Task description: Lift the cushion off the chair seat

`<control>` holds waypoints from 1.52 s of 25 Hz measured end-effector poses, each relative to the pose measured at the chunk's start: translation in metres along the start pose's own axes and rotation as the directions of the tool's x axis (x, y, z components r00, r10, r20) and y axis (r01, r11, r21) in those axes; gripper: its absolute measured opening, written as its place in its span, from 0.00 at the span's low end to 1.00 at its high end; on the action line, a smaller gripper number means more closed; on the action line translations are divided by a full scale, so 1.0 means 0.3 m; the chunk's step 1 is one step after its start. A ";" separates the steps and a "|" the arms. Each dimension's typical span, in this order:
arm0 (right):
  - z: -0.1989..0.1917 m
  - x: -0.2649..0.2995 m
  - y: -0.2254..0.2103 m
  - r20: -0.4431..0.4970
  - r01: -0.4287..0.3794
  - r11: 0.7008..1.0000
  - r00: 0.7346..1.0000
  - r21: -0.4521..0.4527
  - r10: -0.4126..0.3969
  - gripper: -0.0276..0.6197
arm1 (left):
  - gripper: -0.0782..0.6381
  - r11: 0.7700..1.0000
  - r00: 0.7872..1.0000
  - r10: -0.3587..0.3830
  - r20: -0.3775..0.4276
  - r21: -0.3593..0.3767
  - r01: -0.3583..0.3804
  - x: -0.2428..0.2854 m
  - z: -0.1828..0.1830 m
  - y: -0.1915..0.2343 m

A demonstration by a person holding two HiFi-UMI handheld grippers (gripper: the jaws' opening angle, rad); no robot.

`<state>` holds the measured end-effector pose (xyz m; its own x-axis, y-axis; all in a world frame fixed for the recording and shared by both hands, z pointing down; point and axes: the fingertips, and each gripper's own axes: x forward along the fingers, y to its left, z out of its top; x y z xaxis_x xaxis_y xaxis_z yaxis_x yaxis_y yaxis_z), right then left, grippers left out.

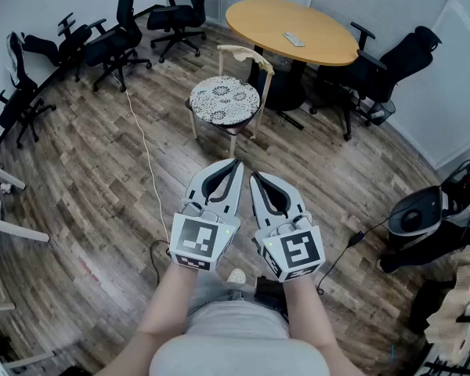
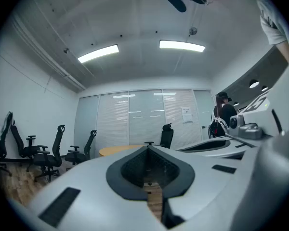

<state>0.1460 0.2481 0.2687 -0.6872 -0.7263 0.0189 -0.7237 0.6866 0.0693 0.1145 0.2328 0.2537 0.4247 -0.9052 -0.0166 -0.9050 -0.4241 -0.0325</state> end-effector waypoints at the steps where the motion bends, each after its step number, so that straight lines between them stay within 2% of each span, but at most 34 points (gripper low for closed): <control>1: 0.004 0.000 -0.007 0.001 0.001 1.000 1.000 -0.001 -0.001 0.08 | 0.11 1.000 1.000 0.000 0.002 0.000 0.000 0.004 0.004 -0.002; 6: 0.017 0.004 -0.030 0.007 0.012 1.000 1.000 0.000 -0.012 0.08 | 0.11 1.000 1.000 -0.003 0.005 0.002 0.003 0.016 0.009 0.003; 15: 0.029 0.097 -0.050 0.025 0.033 0.999 0.999 0.023 -0.034 0.08 | 0.11 1.000 1.000 -0.027 0.009 -0.004 0.027 0.064 0.006 0.092; 30: -0.003 0.557 -0.052 -0.026 0.072 0.997 0.997 0.039 -0.071 0.08 | 0.11 0.999 0.999 -0.048 -0.021 -0.015 0.048 0.219 -0.045 0.564; 38: -0.029 0.763 -0.055 -0.061 0.152 0.987 0.987 0.046 -0.149 0.08 | 0.11 0.994 0.994 -0.101 -0.038 -0.044 0.100 0.287 -0.089 0.791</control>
<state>0.0014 0.0702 0.2806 -0.5667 -0.8210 0.0692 -0.8217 0.5693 0.0252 -0.0642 0.0534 0.2712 0.5131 -0.8580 0.0250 -0.8583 -0.5130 0.0102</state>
